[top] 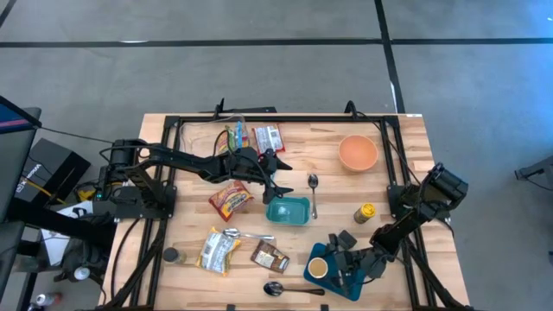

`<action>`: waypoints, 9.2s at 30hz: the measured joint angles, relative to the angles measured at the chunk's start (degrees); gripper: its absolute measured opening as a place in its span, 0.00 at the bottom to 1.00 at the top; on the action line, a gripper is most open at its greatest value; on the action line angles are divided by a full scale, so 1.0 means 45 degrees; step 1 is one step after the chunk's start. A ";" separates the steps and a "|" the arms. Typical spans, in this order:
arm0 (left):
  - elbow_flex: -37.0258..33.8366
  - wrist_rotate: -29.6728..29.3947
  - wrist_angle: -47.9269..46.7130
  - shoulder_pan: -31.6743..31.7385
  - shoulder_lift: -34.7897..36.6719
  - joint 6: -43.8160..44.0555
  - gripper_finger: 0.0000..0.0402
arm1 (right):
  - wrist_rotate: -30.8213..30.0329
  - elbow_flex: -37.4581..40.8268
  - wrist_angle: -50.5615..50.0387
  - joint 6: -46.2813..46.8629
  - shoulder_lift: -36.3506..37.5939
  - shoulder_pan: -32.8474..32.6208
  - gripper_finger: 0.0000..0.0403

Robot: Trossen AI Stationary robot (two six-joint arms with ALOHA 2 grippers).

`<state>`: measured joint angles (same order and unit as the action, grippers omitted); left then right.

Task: Pick & Place Food Item
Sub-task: Put the gold seasoning bottle into the blue bin, then put the black seasoning can into the blue bin

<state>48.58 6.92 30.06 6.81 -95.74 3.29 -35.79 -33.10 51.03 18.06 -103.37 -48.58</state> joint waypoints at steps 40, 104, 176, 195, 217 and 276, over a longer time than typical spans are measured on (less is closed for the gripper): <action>0.0000 0.0002 0.0002 0.0005 0.0000 0.0000 0.93 | -0.0053 -0.0010 -0.0163 0.0000 0.0010 0.0000 0.87; 0.0000 0.0002 0.0000 0.0004 0.0000 0.0002 0.93 | -0.2399 0.0000 -0.9052 0.2021 0.7261 -0.1588 0.87; 0.0000 0.0000 0.0000 0.0002 0.0000 0.0000 0.93 | 0.2710 -0.4149 -2.2159 1.2237 0.5393 0.1083 0.70; 0.0000 0.0000 0.0000 0.0000 0.0000 0.0000 0.93 | 0.2998 -0.5644 -2.3686 1.2332 0.3293 0.1064 0.70; 0.0000 0.0003 0.0000 0.0000 0.0000 0.0000 0.93 | 0.3026 -0.4896 -2.2634 1.2230 0.3308 0.1064 0.70; 0.0000 0.0005 0.0000 0.0002 0.0000 0.0000 0.93 | 0.3041 -0.4308 -2.2187 1.2619 0.3308 0.1161 0.29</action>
<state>48.58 6.94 30.06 6.82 -95.74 3.29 -22.11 -52.49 -48.82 74.85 -88.49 -43.35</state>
